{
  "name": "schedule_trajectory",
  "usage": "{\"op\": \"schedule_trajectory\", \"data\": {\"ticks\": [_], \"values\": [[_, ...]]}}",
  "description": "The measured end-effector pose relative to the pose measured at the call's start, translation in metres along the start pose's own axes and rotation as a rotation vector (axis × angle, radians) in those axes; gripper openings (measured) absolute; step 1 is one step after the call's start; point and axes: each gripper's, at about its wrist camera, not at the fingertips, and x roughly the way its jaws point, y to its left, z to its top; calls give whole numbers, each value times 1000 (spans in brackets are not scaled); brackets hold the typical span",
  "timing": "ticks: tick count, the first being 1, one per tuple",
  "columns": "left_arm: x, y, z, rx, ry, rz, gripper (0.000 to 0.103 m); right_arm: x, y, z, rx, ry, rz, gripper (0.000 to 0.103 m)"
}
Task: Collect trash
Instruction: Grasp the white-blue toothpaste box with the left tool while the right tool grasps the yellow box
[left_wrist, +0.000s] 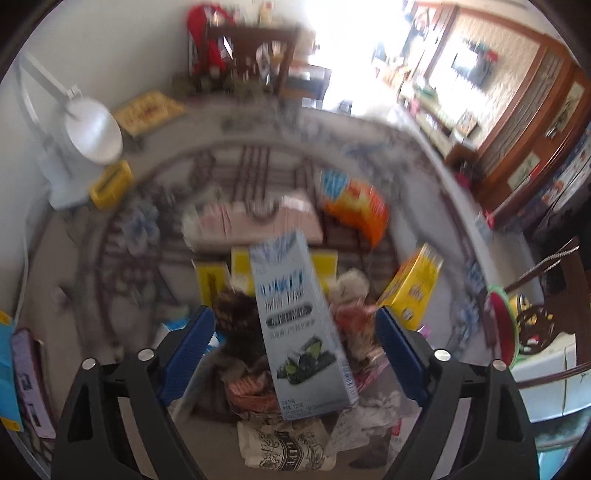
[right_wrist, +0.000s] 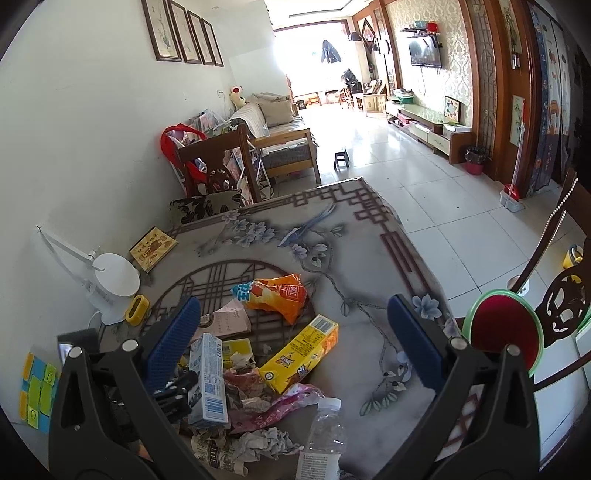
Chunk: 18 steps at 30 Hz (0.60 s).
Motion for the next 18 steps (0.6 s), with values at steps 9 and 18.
{"op": "schedule_trajectory", "data": {"ticks": [9, 18], "values": [[59, 10, -9, -79, 138, -127, 51, 63, -30, -18, 29, 174, -42, 100], [-6, 2, -12, 49, -58, -116, 50, 181, -40, -47, 183, 480, -51, 100]]}}
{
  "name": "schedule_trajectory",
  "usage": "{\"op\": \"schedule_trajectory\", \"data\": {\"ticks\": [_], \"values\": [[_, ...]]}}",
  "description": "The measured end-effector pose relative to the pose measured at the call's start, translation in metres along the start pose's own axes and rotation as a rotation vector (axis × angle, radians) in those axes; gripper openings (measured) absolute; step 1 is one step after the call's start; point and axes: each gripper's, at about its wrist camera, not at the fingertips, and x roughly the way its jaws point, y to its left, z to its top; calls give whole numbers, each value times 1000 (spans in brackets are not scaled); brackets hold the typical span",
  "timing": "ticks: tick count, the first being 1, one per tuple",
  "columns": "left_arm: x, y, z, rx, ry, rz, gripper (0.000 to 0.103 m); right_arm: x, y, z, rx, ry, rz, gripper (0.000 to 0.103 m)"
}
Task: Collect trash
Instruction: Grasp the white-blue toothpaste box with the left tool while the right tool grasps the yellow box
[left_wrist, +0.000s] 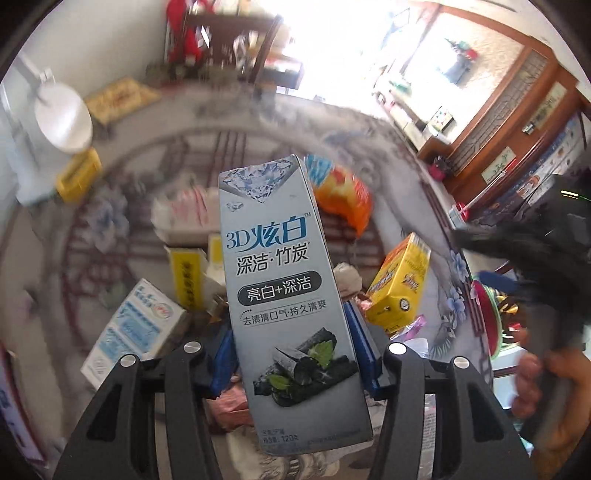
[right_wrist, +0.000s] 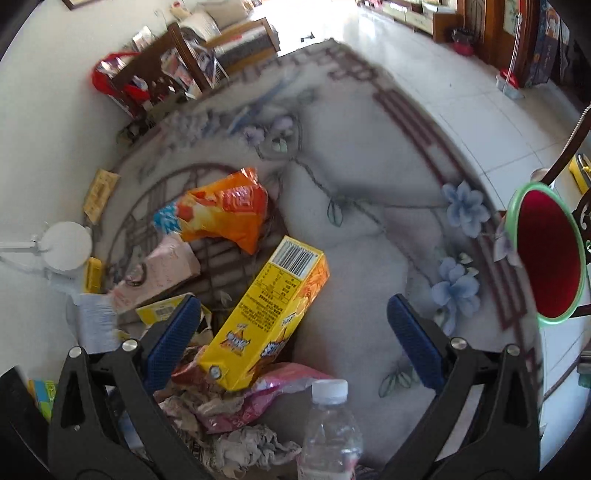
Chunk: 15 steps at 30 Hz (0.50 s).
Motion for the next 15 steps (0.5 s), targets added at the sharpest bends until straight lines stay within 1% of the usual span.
{"op": "schedule_trajectory", "data": {"ticks": [5, 7, 9, 10, 11, 12, 13, 14, 15], "values": [[-36, 2, 4, 50, -89, 47, 50, 45, 25, 2, -39, 91, -35, 100], [-48, 3, 4, 63, -116, 63, 50, 55, 30, 1, -58, 101, -29, 100], [-57, 4, 3, 69, -137, 74, 50, 59, 35, -2, -73, 98, 0, 96], [-62, 6, 2, 72, -149, 80, 50, 58, 36, -3, -83, 89, 8, 88], [-66, 6, 2, 75, -158, 84, 50, 56, 39, -4, -99, 78, 9, 72], [-70, 6, 1, 78, -165, 86, 50, 55, 41, -3, -112, 71, 14, 62], [-68, 9, 1, 82, -170, 88, 50, 51, 43, -4, -124, 67, 27, 47], [-70, 9, 0, 84, -174, 85, 50, 48, 44, -4, -129, 66, 42, 41], [-71, 8, 0, 87, -176, 78, 50, 43, 43, -4, -132, 63, 56, 41]]}}
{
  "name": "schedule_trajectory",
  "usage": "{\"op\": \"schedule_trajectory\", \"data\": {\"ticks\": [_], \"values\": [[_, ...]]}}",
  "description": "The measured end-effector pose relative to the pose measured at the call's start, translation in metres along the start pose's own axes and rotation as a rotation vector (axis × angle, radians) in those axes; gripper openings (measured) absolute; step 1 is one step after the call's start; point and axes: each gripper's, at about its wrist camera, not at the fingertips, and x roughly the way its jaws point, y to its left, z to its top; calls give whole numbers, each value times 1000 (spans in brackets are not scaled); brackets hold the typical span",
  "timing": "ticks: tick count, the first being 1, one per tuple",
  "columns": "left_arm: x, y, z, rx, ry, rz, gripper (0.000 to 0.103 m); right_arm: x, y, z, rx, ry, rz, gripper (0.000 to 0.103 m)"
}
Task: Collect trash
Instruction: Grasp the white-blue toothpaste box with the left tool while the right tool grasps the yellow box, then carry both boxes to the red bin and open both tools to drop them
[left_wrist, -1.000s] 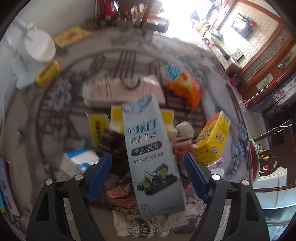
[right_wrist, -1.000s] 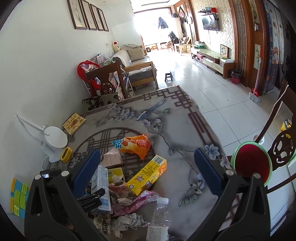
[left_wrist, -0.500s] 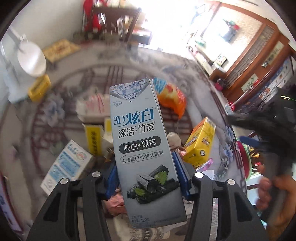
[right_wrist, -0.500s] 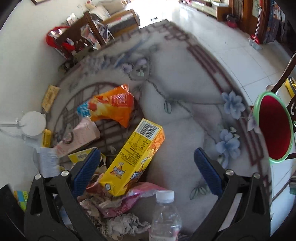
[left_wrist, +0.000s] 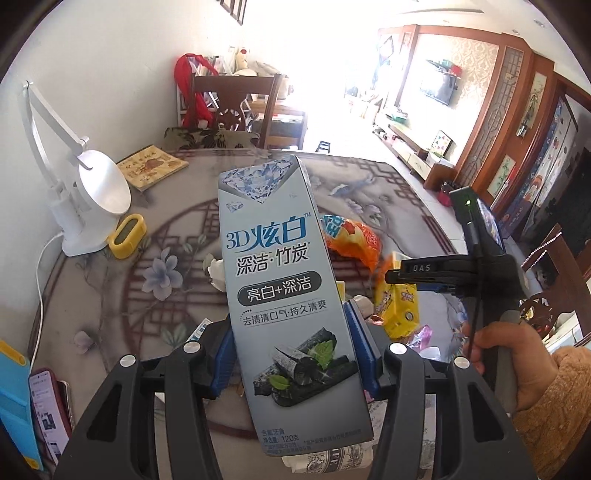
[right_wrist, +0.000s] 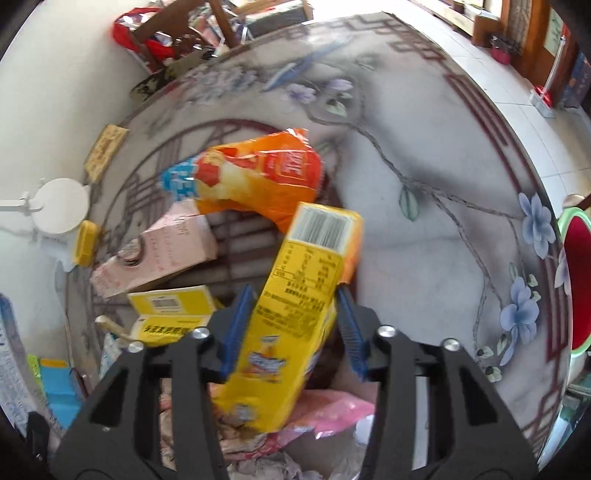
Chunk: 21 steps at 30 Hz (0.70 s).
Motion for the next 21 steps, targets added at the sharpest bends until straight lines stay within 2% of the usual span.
{"op": "schedule_trajectory", "data": {"ticks": [3, 7, 12, 16, 21], "values": [[-1, -1, -2, 10, -6, -22, 50, -22, 3, -3, -20, -53, 32, 38], [-4, -9, -1, 45, -14, -67, 50, -71, 0, -18, -13, -158, 88, 37], [1, -24, -1, 72, 3, -123, 50, -130, -21, -45, 41, -273, 91, 37], [4, -49, 0, 107, 15, -158, 50, -166, -63, -61, 103, -343, 32, 37], [4, -90, 1, 150, -2, -167, 50, -190, -143, -73, 185, -391, -111, 37]]}}
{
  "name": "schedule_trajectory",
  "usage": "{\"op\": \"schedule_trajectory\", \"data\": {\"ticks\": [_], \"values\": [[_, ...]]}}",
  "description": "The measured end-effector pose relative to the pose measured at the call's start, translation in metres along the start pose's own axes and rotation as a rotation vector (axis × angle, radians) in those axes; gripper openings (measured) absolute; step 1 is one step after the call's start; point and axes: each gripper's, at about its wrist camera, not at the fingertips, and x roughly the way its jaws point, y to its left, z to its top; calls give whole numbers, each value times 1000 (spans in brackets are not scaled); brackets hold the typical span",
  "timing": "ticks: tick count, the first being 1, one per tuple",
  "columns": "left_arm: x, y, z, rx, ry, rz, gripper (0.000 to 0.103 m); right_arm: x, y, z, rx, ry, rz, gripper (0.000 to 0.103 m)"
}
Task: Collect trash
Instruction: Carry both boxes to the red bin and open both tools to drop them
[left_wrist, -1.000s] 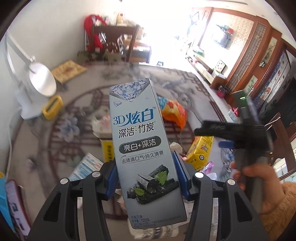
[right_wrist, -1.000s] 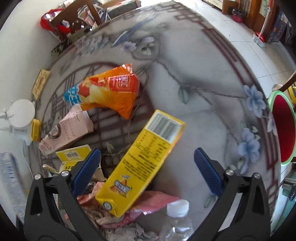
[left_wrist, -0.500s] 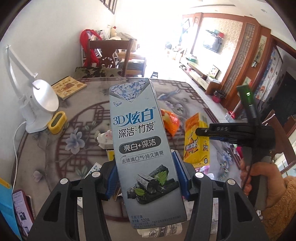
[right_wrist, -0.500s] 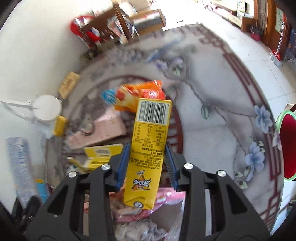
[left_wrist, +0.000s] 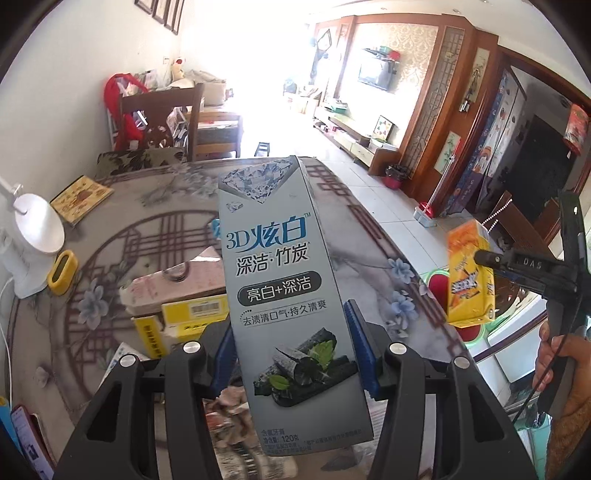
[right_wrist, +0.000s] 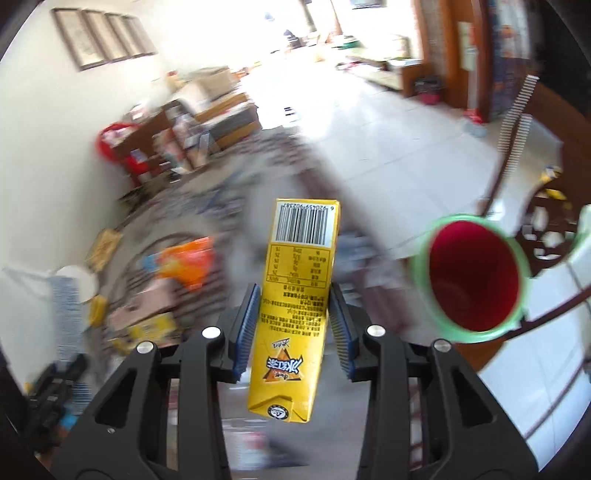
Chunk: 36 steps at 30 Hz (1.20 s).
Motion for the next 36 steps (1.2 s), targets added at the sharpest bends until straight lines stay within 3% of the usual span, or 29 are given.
{"op": "schedule_trajectory", "data": {"ticks": [6, 10, 12, 13, 14, 20, 27, 30, 32, 36], "values": [[22, -59, 8, 15, 15, 3, 50, 25, -113, 16, 60, 31, -162, 37], [43, -110, 10, 35, 46, -31, 50, 50, -160, 31, 64, 65, -186, 38], [54, -135, 11, 63, 60, -48, 50, 61, -177, 39, 63, 79, -182, 53], [60, -144, 11, 78, 65, -55, 50, 62, -183, 42, 66, 75, -190, 71], [66, -157, 11, 97, 73, -67, 50, 59, -191, 44, 69, 61, -192, 78], [116, -228, 15, 164, 156, -194, 50, 25, -221, 49, 134, -10, -161, 83], [180, -315, 13, 261, 231, -330, 50, -25, -256, 43, 177, -84, -235, 85], [198, -347, 12, 302, 231, -318, 53, -40, -266, 38, 190, -99, -268, 85], [200, -353, 12, 299, 220, -294, 68, -46, -269, 32, 198, -105, -276, 85], [176, -339, 13, 269, 181, -311, 70, -46, -263, 25, 182, -89, -270, 85]]}}
